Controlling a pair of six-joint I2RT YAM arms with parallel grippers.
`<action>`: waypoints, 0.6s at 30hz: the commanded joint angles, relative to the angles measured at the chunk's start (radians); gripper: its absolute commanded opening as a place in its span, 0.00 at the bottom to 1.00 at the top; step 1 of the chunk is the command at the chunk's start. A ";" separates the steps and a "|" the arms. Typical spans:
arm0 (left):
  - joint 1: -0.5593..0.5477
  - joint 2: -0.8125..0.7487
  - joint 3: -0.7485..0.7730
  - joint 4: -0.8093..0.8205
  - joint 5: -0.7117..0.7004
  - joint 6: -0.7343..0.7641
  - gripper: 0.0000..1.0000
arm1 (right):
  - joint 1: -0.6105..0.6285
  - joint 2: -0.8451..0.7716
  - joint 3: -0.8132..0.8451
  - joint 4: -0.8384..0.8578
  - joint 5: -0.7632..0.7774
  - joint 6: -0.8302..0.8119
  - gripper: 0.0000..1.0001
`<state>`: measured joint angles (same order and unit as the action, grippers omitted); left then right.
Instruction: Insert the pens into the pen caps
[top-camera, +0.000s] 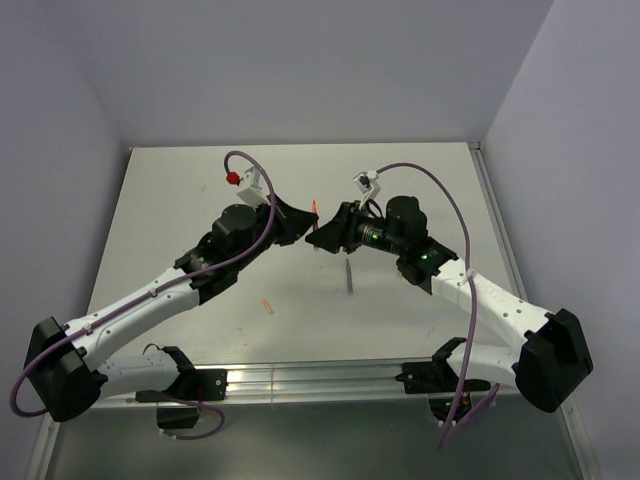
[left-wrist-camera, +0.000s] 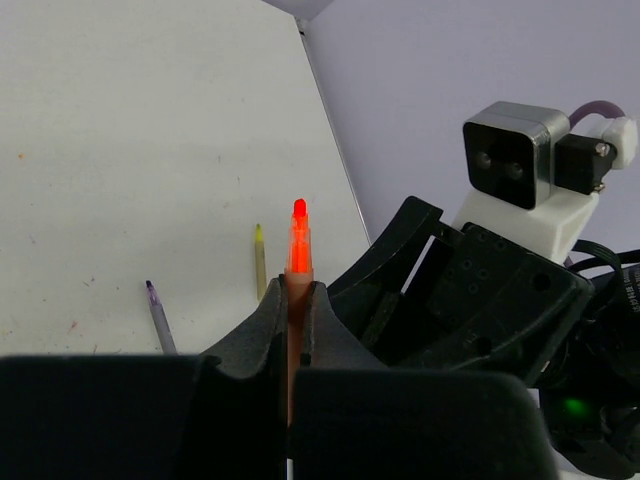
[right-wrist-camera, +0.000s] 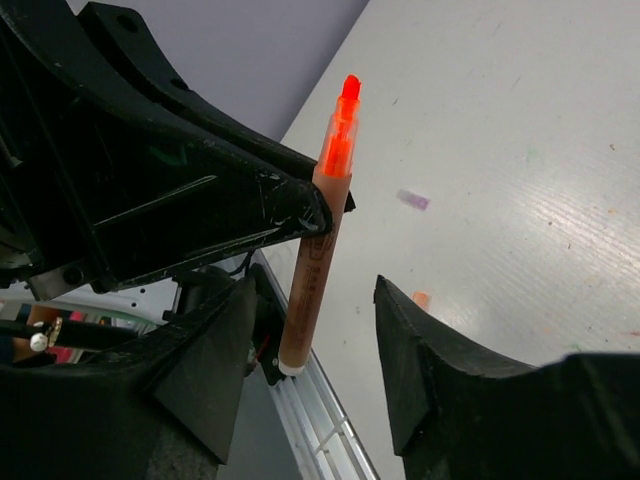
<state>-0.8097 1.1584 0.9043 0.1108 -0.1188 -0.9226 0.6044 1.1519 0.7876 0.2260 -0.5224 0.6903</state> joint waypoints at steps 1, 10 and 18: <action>-0.020 0.000 0.005 0.063 0.016 -0.001 0.00 | 0.014 0.003 0.053 0.055 0.005 0.015 0.56; -0.040 0.018 0.016 0.081 0.021 0.010 0.00 | 0.017 0.005 0.053 0.067 -0.004 0.038 0.49; -0.051 0.015 0.001 0.118 0.027 0.016 0.00 | 0.015 0.002 0.045 0.070 -0.021 0.052 0.36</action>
<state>-0.8524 1.1778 0.9043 0.1631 -0.1131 -0.9211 0.6128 1.1637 0.7876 0.2409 -0.5320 0.7357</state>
